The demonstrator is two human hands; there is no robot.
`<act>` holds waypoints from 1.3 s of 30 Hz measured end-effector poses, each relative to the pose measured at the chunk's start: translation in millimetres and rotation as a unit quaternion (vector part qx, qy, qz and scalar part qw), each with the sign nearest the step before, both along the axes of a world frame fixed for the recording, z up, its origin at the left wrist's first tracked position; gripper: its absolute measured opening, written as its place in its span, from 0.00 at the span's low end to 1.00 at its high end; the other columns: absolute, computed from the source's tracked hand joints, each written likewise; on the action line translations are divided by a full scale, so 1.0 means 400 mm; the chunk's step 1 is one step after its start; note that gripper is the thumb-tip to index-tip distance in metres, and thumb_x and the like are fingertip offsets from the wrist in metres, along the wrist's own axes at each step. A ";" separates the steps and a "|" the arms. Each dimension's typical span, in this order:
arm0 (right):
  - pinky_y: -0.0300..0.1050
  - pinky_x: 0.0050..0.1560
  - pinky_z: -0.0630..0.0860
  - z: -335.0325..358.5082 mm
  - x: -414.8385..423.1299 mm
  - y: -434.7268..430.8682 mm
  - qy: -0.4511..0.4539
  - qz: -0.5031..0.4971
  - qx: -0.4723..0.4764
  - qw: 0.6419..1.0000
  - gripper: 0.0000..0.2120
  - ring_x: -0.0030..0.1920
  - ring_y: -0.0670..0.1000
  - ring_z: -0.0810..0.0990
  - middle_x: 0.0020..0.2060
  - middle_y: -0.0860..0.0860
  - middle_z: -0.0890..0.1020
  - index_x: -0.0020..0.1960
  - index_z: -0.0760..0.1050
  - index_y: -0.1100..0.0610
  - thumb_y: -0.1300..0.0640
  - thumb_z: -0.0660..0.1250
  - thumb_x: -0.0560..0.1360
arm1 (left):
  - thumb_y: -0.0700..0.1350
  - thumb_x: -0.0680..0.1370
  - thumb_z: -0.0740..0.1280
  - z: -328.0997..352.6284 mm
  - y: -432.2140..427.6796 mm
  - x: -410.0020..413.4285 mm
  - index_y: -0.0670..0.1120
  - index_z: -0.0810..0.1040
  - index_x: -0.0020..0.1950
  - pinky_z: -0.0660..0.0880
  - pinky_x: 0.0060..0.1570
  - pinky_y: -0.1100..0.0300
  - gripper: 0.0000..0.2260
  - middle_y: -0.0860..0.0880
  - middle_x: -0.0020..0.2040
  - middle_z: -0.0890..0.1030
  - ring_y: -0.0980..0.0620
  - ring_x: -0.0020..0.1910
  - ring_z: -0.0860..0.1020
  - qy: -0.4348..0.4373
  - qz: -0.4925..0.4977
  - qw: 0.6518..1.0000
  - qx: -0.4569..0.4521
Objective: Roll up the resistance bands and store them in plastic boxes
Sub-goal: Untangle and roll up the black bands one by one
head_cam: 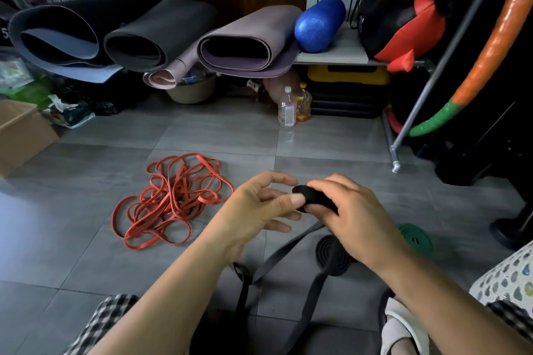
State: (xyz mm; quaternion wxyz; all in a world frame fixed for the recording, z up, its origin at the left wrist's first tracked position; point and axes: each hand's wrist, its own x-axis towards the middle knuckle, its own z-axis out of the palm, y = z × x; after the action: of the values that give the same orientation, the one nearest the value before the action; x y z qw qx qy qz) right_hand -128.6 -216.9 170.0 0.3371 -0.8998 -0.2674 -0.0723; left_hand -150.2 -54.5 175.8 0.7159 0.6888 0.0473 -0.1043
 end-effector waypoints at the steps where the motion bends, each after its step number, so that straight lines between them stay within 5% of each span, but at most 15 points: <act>1: 0.31 0.43 0.66 -0.001 -0.003 0.003 -0.014 0.012 -0.023 1.000 0.12 0.45 0.47 0.74 0.44 0.48 0.76 0.57 0.78 0.56 0.58 0.68 0.73 | 0.40 0.74 0.68 -0.002 -0.002 0.002 0.44 0.77 0.50 0.80 0.41 0.60 0.06 0.43 0.42 0.82 0.50 0.38 0.81 0.010 0.007 1.000 0.003; 4: 0.35 0.43 0.69 -0.006 -0.008 0.008 -0.046 0.024 -0.054 0.997 0.13 0.44 0.48 0.76 0.44 0.50 0.78 0.55 0.78 0.56 0.59 0.71 0.71 | 0.36 0.74 0.66 -0.013 -0.013 0.008 0.39 0.77 0.46 0.79 0.38 0.64 0.03 0.43 0.39 0.81 0.52 0.35 0.80 0.034 0.029 0.998 -0.054; 10: 0.33 0.53 0.73 -0.010 0.012 -0.003 0.098 0.003 0.244 0.965 0.16 0.50 0.43 0.79 0.46 0.42 0.79 0.52 0.77 0.46 0.53 0.74 0.66 | 0.39 0.69 0.65 -0.023 -0.033 0.012 0.36 0.75 0.48 0.79 0.38 0.62 0.10 0.43 0.39 0.80 0.51 0.35 0.79 0.059 0.055 0.942 -0.326; 15: 0.36 0.51 0.75 -0.022 -0.004 0.017 0.155 0.009 0.376 0.913 0.12 0.47 0.46 0.81 0.44 0.43 0.79 0.48 0.79 0.46 0.53 0.73 0.64 | 0.43 0.68 0.74 -0.038 -0.038 0.005 0.37 0.78 0.48 0.78 0.42 0.62 0.13 0.48 0.33 0.81 0.53 0.36 0.78 0.094 0.004 0.911 -0.401; 17: 0.32 0.51 0.73 -0.019 -0.007 0.017 0.138 0.004 0.354 0.925 0.11 0.47 0.42 0.80 0.44 0.42 0.79 0.48 0.78 0.46 0.54 0.71 0.66 | 0.44 0.64 0.76 -0.047 -0.037 0.005 0.38 0.77 0.50 0.79 0.43 0.60 0.19 0.47 0.36 0.82 0.52 0.39 0.81 0.099 -0.024 0.900 -0.425; 20: 0.29 0.48 0.71 -0.014 0.002 0.001 0.078 0.000 0.253 0.964 0.11 0.47 0.40 0.78 0.43 0.43 0.80 0.50 0.79 0.50 0.53 0.70 0.68 | 0.44 0.69 0.70 -0.048 -0.034 0.006 0.44 0.74 0.49 0.78 0.41 0.59 0.11 0.46 0.42 0.82 0.51 0.40 0.81 0.111 -0.013 0.921 -0.373; 23: 0.37 0.45 0.73 -0.016 0.015 -0.019 0.003 -0.022 0.100 0.995 0.14 0.44 0.45 0.77 0.43 0.46 0.79 0.51 0.81 0.58 0.53 0.70 0.68 | 0.40 0.75 0.63 -0.050 -0.037 0.009 0.44 0.74 0.45 0.76 0.37 0.63 0.01 0.47 0.39 0.79 0.53 0.36 0.77 0.092 0.048 0.975 -0.198; 28: 0.44 0.37 0.72 -0.023 0.008 -0.009 -0.083 -0.023 -0.089 0.992 0.08 0.42 0.54 0.77 0.39 0.52 0.77 0.46 0.79 0.59 0.59 0.73 0.68 | 0.45 0.76 0.65 -0.048 -0.056 -0.001 0.41 0.80 0.46 0.77 0.47 0.61 0.08 0.46 0.39 0.80 0.53 0.39 0.77 0.046 0.040 0.998 -0.033; 33: 0.34 0.44 0.68 -0.033 0.011 0.001 -0.069 -0.013 -0.004 0.998 0.14 0.47 0.51 0.75 0.43 0.49 0.75 0.49 0.80 0.59 0.56 0.72 0.64 | 0.39 0.75 0.66 -0.047 -0.066 -0.006 0.38 0.80 0.44 0.74 0.35 0.66 0.05 0.46 0.34 0.77 0.55 0.32 0.75 0.038 0.061 0.994 -0.078; 39: 0.25 0.50 0.66 -0.035 0.014 -0.002 0.027 0.002 0.092 0.995 0.21 0.47 0.37 0.71 0.47 0.41 0.73 0.59 0.77 0.55 0.54 0.74 0.67 | 0.39 0.76 0.64 -0.033 -0.058 -0.001 0.40 0.79 0.42 0.69 0.34 0.62 0.06 0.46 0.33 0.76 0.53 0.30 0.70 0.074 0.107 0.975 -0.180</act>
State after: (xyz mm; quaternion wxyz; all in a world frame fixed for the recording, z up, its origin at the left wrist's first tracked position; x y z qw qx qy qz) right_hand -122.9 -217.6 156.1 0.4256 -0.8659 -0.2528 -0.0719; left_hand -150.5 -77.9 162.7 0.8294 0.5304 0.1536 -0.0846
